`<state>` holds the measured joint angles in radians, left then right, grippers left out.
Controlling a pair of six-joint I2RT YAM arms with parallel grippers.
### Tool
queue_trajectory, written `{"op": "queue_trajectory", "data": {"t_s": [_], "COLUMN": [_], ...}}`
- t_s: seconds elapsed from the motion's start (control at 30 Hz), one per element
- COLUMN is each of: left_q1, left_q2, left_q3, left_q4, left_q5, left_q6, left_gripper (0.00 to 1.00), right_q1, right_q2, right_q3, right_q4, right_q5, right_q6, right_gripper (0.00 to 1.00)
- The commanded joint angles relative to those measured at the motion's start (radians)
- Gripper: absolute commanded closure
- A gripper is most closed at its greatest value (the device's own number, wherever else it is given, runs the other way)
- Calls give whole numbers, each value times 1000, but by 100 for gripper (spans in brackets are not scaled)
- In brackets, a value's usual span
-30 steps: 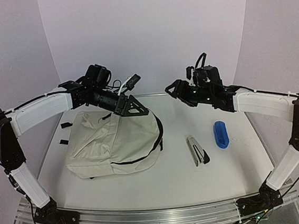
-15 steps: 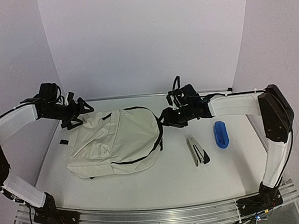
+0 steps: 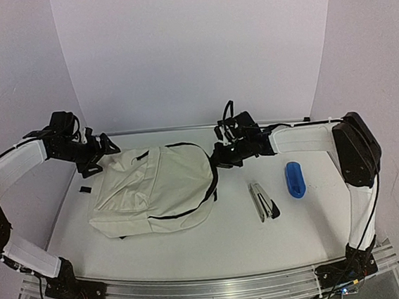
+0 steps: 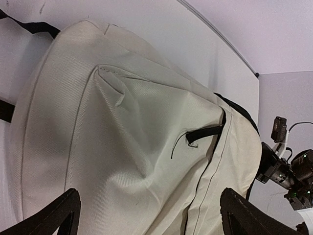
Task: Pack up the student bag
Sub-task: Adjust the student bag at the center of the board.
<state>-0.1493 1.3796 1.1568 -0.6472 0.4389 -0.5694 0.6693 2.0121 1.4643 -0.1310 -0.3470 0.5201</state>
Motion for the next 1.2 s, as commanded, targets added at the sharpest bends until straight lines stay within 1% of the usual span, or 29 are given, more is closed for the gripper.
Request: {"op": "queue_trajectory", "data": {"t_s": [0.0,0.07,0.27,0.33,0.43,0.5,0.53,0.63,0.7,0.73,0.77,0.8,0.9,0.93,0.97,1.0,1.03,1.07,1.13,1.17], "left_q1": [3,4,2,2,-5,-25,-42,-65,-65,-65,-64,-65,-64,-61,-56,-53,-39,-28,-7,2], "left_q2": [86,161,347,414,520,591,640,697,698,692,678,660,578,559,516,495,437,399,319,262], "left_q3": [-9,-11,92,150,231,277,328,406,425,432,438,445,471,470,462,453,405,385,278,212], "left_q4": [123,217,344,373,432,489,505,504,519,523,518,500,376,353,320,302,251,242,233,241], "left_q5": [105,188,262,261,302,344,358,369,373,373,370,363,297,281,252,235,183,163,119,80], "left_q6": [-23,-38,-39,-32,-38,-40,-29,3,3,7,16,33,107,123,129,130,115,103,78,62], "left_gripper": [0,1,3,4,5,6,6,7,7,7,7,7,5,5,4,3,1,1,0,0], "right_q1": [8,12,50,89,141,174,201,256,280,282,282,283,281,281,280,276,252,241,211,202], "right_q2": [-37,-73,-189,-243,-291,-313,-326,-349,-371,-387,-406,-430,-533,-550,-574,-585,-597,-592,-550,-511], "right_q3": [3,-39,-195,-255,-302,-328,-343,-360,-368,-369,-372,-374,-396,-400,-402,-402,-395,-381,-343,-308], "right_q4": [10,9,9,11,16,29,37,53,72,74,73,71,64,64,64,64,64,64,64,66], "right_q5": [-6,-13,-37,-29,-59,-85,-89,-44,-17,-5,34,83,285,315,356,378,387,378,344,326], "right_q6": [-4,0,17,14,18,31,41,68,91,96,104,108,127,123,116,111,96,84,56,35], "right_gripper": [100,100,100,100,100,100,100,100,100,97,91,81,34,27,21,18,14,14,13,8]}}
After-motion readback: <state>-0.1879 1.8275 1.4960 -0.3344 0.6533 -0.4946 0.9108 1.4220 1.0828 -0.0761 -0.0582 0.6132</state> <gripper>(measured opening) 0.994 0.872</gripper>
